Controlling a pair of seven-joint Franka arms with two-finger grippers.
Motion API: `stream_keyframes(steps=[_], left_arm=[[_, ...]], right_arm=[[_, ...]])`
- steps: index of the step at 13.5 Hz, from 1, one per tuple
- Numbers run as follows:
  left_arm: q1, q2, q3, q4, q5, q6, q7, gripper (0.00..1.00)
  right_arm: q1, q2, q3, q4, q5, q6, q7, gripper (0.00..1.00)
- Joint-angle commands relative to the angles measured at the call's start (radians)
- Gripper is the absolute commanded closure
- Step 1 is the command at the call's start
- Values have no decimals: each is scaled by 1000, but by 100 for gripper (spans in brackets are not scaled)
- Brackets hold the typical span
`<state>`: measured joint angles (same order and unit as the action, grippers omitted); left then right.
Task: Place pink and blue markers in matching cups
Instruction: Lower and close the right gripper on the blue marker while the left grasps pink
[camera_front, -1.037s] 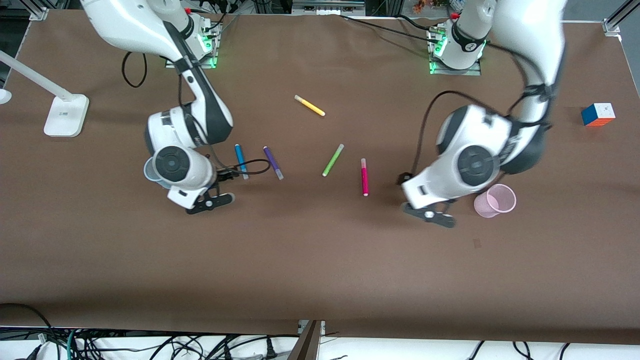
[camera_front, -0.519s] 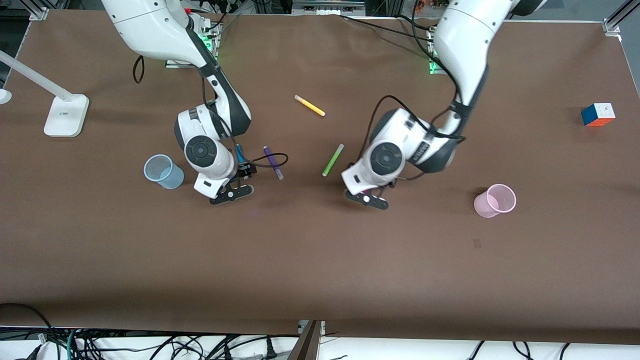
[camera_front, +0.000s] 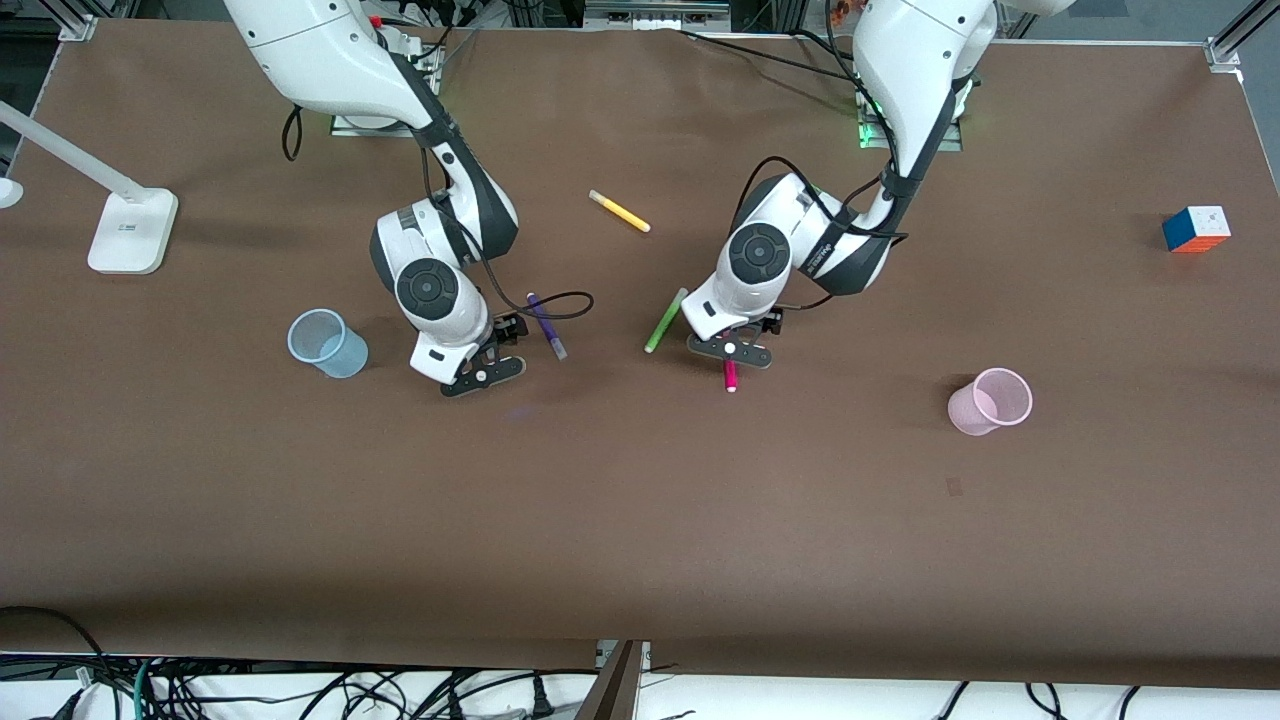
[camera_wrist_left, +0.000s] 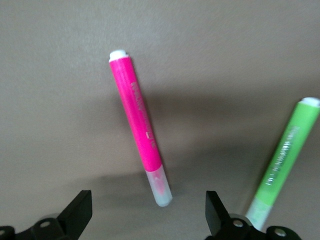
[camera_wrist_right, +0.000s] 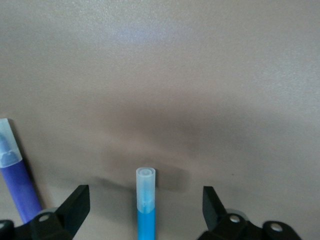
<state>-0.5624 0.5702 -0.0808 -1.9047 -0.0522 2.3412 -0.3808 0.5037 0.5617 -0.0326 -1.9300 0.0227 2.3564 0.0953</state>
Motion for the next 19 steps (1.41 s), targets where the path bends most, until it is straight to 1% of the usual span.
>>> stream_keyframes(steps=[1, 4, 5, 6, 8, 9, 11, 12, 13, 14, 15, 16, 17, 18, 19], left_arm=[[-7, -4, 4, -33, 3, 58, -6, 5], [-14, -3, 4, -34, 3, 61, -7, 50], [-16, -1, 4, -34, 3, 59, -7, 63], [-16, -1, 4, -34, 3, 59, -7, 69], [-17, 5, 4, -33, 3, 59, -7, 70], [-22, 10, 4, -33, 3, 61, -7, 70], [-22, 13, 4, -33, 3, 61, -7, 70], [-24, 13, 4, -33, 3, 61, -7, 71], [-24, 13, 4, -33, 3, 61, -7, 78], [-22, 13, 4, -33, 3, 61, -6, 88], [-22, 8, 6, -30, 3, 56, -4, 94], [-16, -1, 7, -28, 3, 46, 0, 98], [-8, -24, 13, -19, 5, -8, 5, 100], [-1, -45, 19, 10, 9, -87, 8, 100], [16, -65, 24, 59, 34, -194, 28, 100]], right_arm=[[9, -6, -6, -24, 13, 26, 9, 10], [9, -6, -7, -26, 13, 27, 9, 46], [9, -6, -6, -26, 13, 35, 9, 52], [9, -5, -7, -26, 13, 41, 7, 55], [7, -5, -7, -26, 13, 40, 9, 76], [7, -6, -7, -26, 13, 38, 9, 84], [7, -5, -7, -26, 13, 37, 9, 95], [6, -9, -7, -24, 14, 34, 7, 96], [6, -20, -13, -21, 13, 29, -5, 96], [3, -40, -18, -15, 13, 27, -15, 96], [1, -68, -21, -9, 13, 24, -35, 96], [-4, -98, -33, -4, 13, 2, -66, 96], [-4, -126, -53, 11, 13, -37, -104, 96], [-4, -149, -69, 31, 13, -95, -164, 96], [-4, -166, -84, 61, 13, -150, -240, 96]])
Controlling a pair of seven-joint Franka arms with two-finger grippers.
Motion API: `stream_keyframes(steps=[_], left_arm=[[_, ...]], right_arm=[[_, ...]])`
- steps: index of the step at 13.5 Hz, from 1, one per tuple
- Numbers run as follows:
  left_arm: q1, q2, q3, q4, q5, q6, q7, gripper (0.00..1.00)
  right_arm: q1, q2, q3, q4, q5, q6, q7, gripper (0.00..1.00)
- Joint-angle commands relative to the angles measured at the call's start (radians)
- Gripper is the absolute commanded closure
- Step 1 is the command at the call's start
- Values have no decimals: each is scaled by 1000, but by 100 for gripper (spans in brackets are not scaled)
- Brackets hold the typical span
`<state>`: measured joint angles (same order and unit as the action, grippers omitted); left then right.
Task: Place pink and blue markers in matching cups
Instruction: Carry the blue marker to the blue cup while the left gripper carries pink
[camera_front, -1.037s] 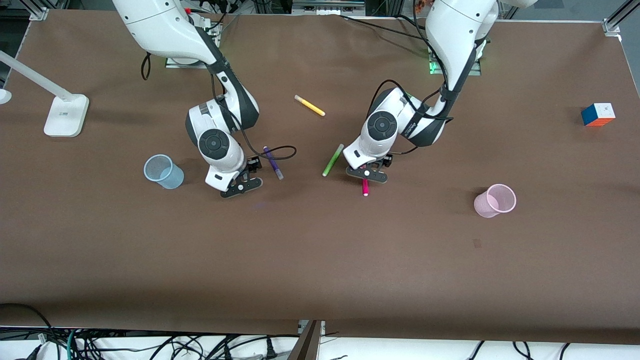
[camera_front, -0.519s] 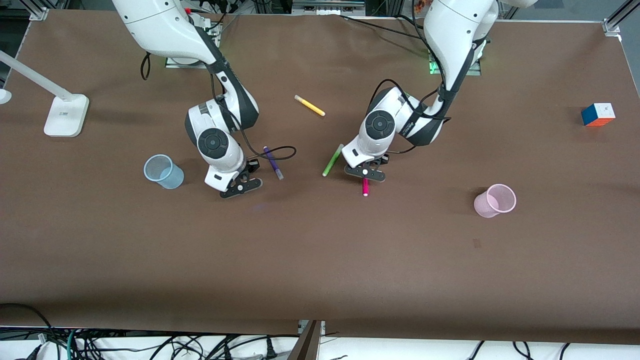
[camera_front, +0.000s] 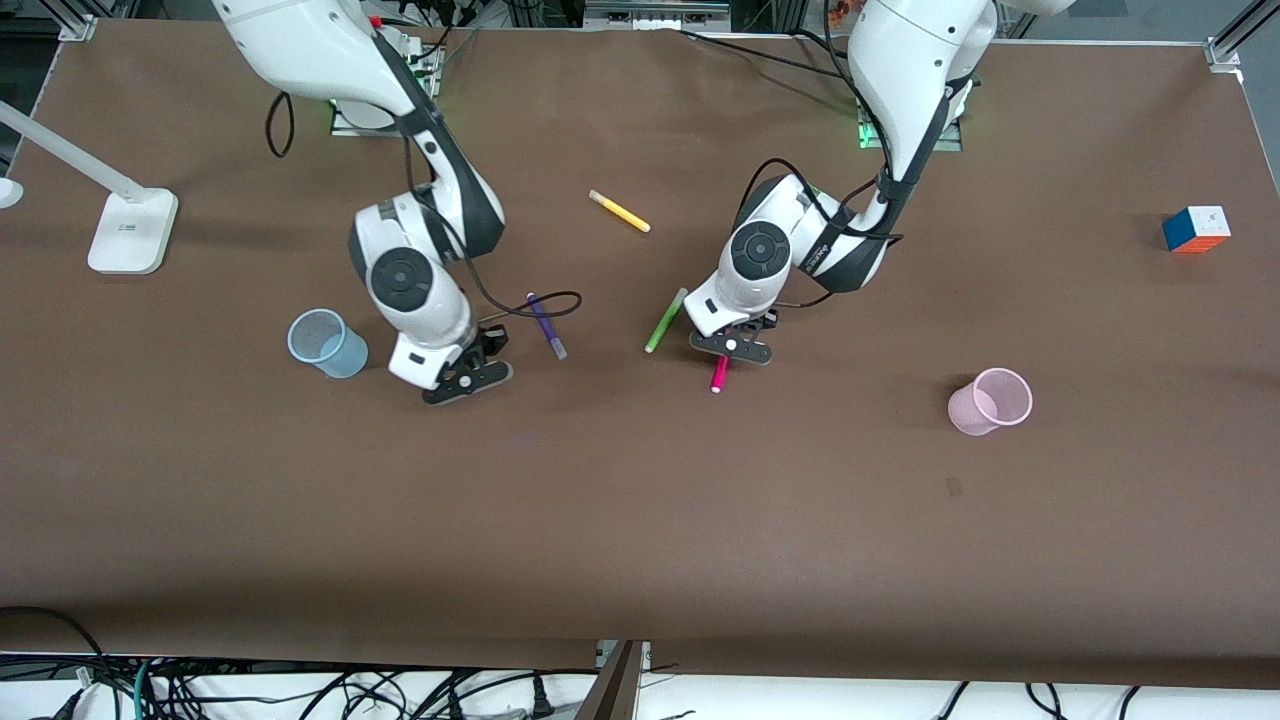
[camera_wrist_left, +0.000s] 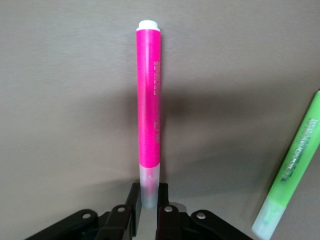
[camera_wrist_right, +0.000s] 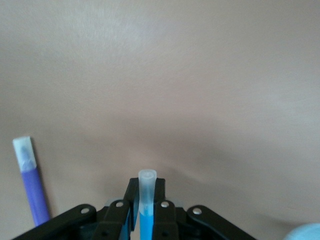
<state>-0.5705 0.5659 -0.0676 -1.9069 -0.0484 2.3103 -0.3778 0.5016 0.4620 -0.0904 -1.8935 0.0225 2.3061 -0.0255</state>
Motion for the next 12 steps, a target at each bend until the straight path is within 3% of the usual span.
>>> stream_keyframes(steps=[1, 3, 5, 8, 9, 12], left_arm=[[47, -69, 12, 125, 62, -277, 60, 100], [99, -64, 9, 248, 90, -467, 156, 100], [135, -64, 20, 294, 111, -563, 232, 99], [205, -51, 28, 388, 252, -826, 373, 96], [218, -43, 31, 393, 289, -876, 440, 90], [277, -43, 31, 393, 486, -956, 630, 90]], right_arm=[[-2, -83, -41, 51, 14, -150, -184, 96], [-3, -120, -78, 88, 43, -235, -327, 96], [-5, -155, -135, 94, 138, -293, -551, 96], [-5, -166, -241, 93, 282, -372, -872, 96], [-5, -166, -270, 93, 322, -393, -957, 96], [-6, -166, -347, 90, 443, -451, -1173, 96]])
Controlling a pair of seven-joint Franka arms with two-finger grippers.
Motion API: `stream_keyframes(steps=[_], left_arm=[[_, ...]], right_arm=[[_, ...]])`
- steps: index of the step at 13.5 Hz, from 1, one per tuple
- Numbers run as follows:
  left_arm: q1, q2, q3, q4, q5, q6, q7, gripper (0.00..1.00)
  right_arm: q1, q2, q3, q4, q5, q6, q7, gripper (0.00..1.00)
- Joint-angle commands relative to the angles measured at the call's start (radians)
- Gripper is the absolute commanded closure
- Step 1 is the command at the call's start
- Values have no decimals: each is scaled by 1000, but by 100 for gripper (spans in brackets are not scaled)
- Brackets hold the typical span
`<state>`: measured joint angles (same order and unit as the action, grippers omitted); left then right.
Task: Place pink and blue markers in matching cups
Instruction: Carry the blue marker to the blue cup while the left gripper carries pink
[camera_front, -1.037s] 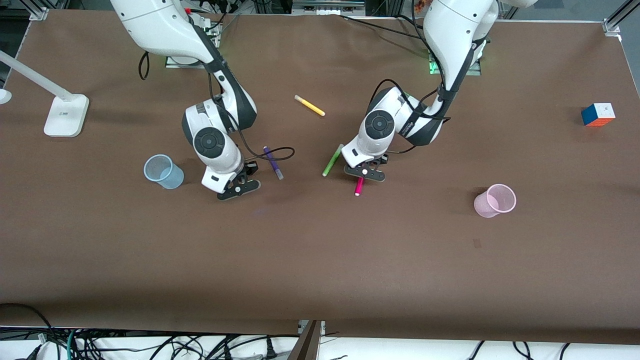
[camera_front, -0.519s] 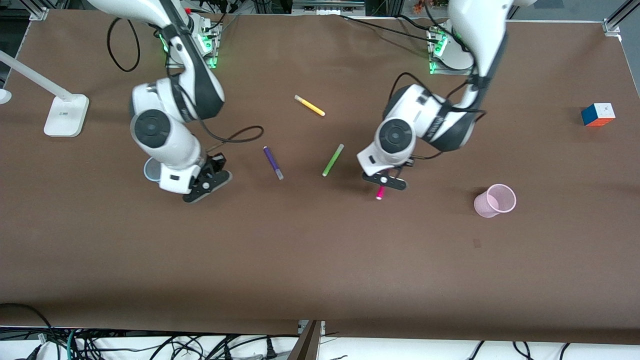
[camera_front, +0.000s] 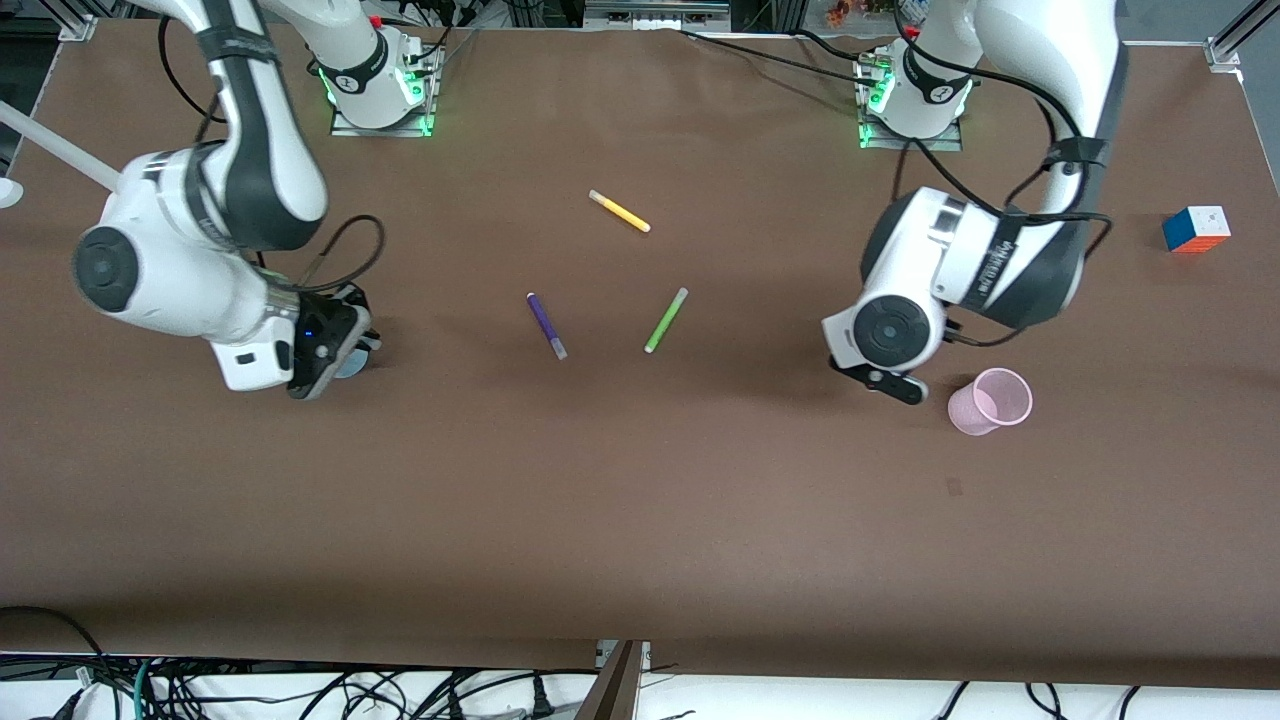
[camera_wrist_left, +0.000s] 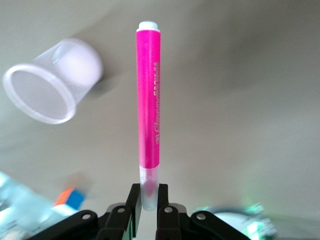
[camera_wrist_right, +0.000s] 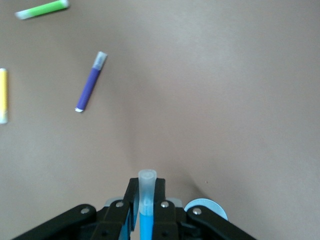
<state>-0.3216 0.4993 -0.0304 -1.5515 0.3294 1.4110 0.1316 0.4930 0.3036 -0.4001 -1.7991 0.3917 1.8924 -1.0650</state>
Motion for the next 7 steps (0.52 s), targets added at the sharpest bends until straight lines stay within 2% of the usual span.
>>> stream_keyframes(steps=[1, 3, 4, 6, 7], left_arm=[[50, 28, -6, 37, 185, -56, 203, 89], [78, 50, -8, 39, 384, -47, 458, 87], [81, 53, -8, 37, 457, -46, 512, 87], [84, 56, -8, 33, 528, -38, 523, 86], [90, 70, -8, 25, 524, -27, 525, 86]], right_arm=[[1, -1, -57, -6, 110, -41, -224, 96], [-40, 11, -69, -19, 183, -61, -416, 96], [-69, 21, -69, -20, 222, -81, -493, 96], [-120, 45, -69, -28, 294, -111, -654, 96], [-146, 58, -69, -34, 334, -133, -721, 96]])
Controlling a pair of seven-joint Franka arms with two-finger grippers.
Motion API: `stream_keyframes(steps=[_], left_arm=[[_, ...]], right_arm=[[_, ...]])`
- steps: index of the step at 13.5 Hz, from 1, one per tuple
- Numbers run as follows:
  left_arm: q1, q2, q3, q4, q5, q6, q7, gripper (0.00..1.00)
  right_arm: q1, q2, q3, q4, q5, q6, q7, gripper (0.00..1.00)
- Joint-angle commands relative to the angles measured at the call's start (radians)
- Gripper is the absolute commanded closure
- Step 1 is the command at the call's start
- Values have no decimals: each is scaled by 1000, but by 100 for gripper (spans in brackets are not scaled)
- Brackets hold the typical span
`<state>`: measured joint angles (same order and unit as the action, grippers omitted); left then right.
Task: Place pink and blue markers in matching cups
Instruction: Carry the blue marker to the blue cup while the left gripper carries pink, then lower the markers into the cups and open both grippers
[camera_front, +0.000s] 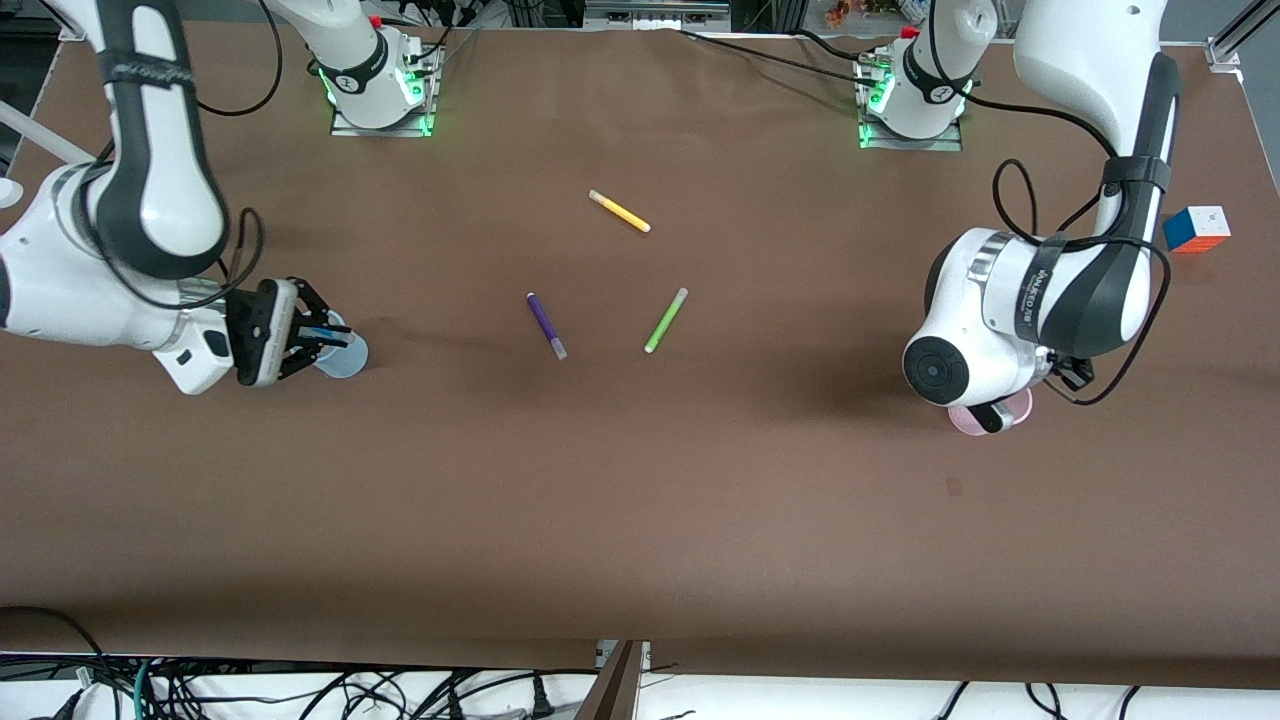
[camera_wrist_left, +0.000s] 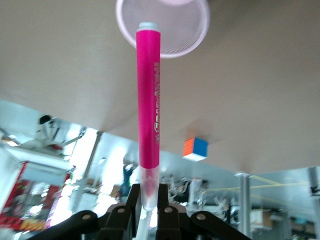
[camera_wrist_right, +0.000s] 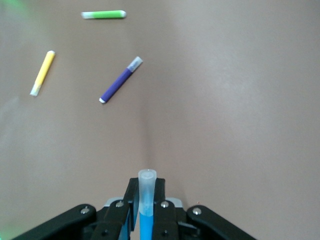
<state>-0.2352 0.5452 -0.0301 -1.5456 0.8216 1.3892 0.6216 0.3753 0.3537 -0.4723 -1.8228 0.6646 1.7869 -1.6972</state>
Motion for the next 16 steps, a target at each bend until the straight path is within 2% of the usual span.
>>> stream_keyframes(steps=[1, 3, 6, 7, 8, 9, 11, 12, 13, 14, 15, 16], left_arm=[[29, 50, -10, 4, 16, -2, 36, 87], [50, 53, -17, -8, 14, 19, 36, 86], [65, 70, -17, -10, 14, 65, 36, 85], [66, 79, -17, -4, 14, 77, 36, 79], [65, 79, -17, 2, 14, 79, 30, 27], [53, 79, -17, 4, 17, 71, 15, 0], [50, 73, -19, 15, 13, 73, 15, 0], [57, 70, -21, 25, -24, 74, 17, 0], [66, 59, -13, 56, -117, 74, 15, 0], [89, 46, -7, 85, -228, 73, 15, 0], [120, 26, -7, 100, -310, 73, 15, 0], [147, 6, -7, 104, -402, 74, 6, 0]], right_arm=[[-61, 28, 3, -12, 120, -78, -181, 96], [-84, 42, 3, -12, 153, -106, -277, 96], [-98, 50, 3, -15, 156, -130, -338, 96], [-107, 50, 3, -22, 156, -133, -357, 96], [-110, 50, 3, -35, 156, -138, -369, 96], [-111, 50, 3, -45, 158, -159, -375, 96], [-131, 51, 3, -61, 158, -185, -381, 96], [-134, 51, 3, -62, 158, -190, -381, 96], [-141, 56, 3, -64, 156, -198, -381, 95], [-151, 64, 3, -62, 156, -208, -381, 89], [-160, 73, 3, -62, 156, -213, -381, 68], [-165, 80, 3, -62, 158, -212, -380, 10]])
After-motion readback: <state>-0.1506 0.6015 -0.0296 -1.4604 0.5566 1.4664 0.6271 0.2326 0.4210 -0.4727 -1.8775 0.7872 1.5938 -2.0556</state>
